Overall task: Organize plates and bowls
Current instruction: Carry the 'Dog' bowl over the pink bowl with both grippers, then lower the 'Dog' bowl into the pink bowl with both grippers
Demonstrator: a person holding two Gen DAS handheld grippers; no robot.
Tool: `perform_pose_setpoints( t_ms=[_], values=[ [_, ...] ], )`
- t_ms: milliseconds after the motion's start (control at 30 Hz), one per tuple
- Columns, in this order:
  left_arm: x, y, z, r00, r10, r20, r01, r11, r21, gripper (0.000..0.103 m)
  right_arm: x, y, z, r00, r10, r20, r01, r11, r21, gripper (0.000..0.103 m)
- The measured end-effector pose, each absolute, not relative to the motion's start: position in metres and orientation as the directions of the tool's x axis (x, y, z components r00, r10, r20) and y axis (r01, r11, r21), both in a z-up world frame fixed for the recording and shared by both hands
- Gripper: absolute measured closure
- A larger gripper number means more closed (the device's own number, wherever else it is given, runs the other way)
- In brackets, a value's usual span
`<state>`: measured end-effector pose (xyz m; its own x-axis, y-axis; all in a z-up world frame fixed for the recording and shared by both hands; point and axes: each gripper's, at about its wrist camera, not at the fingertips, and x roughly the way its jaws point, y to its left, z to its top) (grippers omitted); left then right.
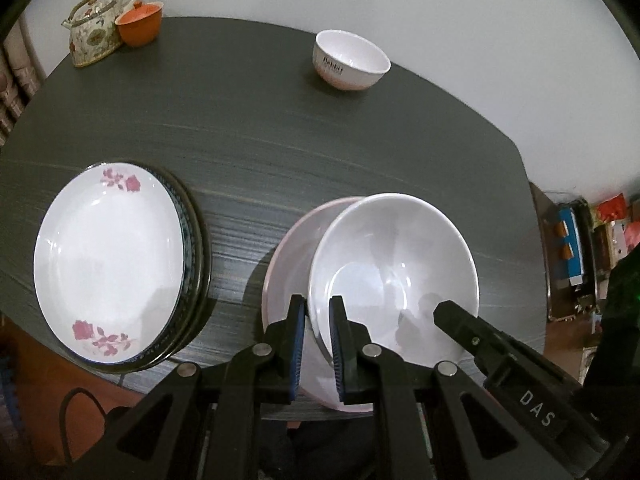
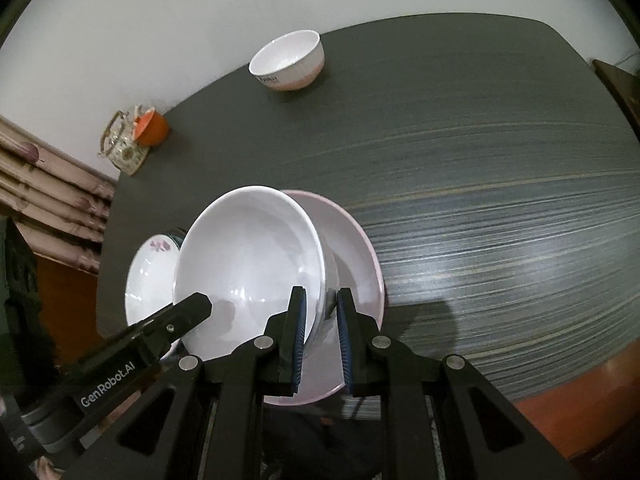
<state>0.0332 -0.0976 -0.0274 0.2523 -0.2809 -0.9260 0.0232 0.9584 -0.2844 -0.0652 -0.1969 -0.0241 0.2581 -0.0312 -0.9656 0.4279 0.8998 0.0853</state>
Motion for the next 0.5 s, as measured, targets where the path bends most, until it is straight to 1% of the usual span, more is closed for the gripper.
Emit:
perform_pose_setpoints(
  t_ms=[500],
  values=[
    [0.038,-0.113,-0.041,0.231,-0.222,-0.947,0.04,0.975,-0.219,0.091,-0.065,-0.194,-0.039,0.212,-0.059,-0.976,0.423,0.906,0.037,0.087]
  ],
)
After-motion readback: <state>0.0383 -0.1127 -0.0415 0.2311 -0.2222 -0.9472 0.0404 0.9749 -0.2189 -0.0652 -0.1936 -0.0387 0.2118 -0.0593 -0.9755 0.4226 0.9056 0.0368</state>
